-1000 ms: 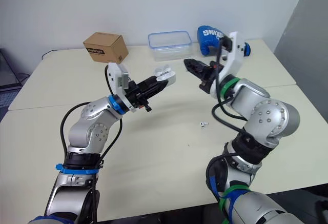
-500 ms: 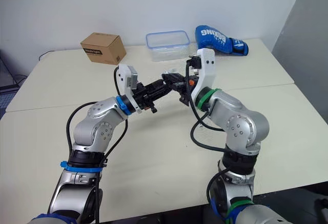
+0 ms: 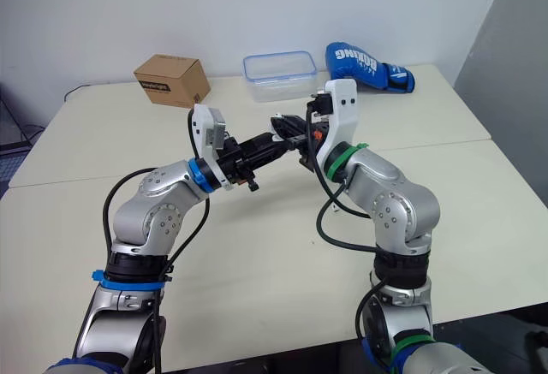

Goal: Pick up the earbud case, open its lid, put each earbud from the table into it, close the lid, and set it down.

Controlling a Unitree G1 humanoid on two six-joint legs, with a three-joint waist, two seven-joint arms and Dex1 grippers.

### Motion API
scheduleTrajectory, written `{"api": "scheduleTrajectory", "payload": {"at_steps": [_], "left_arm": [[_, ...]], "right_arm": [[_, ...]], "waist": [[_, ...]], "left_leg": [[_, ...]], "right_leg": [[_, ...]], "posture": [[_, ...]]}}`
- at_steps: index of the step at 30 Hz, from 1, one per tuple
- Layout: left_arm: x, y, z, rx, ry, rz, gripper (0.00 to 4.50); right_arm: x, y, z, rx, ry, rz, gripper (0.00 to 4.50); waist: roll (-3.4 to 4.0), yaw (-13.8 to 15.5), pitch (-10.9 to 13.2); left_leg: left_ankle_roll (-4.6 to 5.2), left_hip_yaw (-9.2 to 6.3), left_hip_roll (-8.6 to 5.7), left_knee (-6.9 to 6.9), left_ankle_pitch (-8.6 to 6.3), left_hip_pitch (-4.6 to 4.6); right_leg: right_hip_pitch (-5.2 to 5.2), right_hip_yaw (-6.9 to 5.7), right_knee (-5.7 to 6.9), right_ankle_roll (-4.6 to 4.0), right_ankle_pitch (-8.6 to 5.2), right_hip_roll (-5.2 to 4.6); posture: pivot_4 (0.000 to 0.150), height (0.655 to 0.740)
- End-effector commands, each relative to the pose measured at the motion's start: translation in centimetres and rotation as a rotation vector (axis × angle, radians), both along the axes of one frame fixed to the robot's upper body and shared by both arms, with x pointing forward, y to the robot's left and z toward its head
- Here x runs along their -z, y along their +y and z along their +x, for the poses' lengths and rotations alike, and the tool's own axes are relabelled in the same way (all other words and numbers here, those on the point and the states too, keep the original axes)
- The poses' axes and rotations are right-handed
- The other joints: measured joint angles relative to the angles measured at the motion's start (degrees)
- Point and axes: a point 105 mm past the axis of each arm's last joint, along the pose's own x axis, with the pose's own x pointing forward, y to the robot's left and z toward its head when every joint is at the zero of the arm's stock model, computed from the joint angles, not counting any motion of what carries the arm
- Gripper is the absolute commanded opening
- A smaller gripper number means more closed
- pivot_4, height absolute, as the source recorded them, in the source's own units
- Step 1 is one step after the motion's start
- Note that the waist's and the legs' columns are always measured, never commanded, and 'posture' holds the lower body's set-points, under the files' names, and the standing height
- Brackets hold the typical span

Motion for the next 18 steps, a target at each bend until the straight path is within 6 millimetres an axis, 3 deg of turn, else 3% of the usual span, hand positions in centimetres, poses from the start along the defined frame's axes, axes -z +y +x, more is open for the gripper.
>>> {"api": "scheduleTrajectory", "payload": {"at_steps": [1, 18], "left_arm": [[-1.7, 0.3, -0.3, -0.003, -0.059, -0.027, 0.79], [-2.8, 0.0, -0.1, -0.01, -0.073, -0.079, 0.79]], "right_arm": [[-0.9, 0.6, -0.7, -0.031, -0.042, 0.023, 0.4], [0.5, 1.3, -0.5, 0.037, -0.005, -0.032, 0.4]], "waist": [[0.0, 0.0, 0.0], [0.0, 0.0, 0.0]], "left_leg": [[0.0, 0.0, 0.0, 0.0, 0.0, 0.0], [0.0, 0.0, 0.0, 0.0, 0.0, 0.0]], "right_leg": [[0.0, 0.0, 0.0, 0.0, 0.0, 0.0], [0.0, 0.0, 0.0, 0.0, 0.0, 0.0]], "posture": [[0.15, 0.74], [0.15, 0.74]]}}
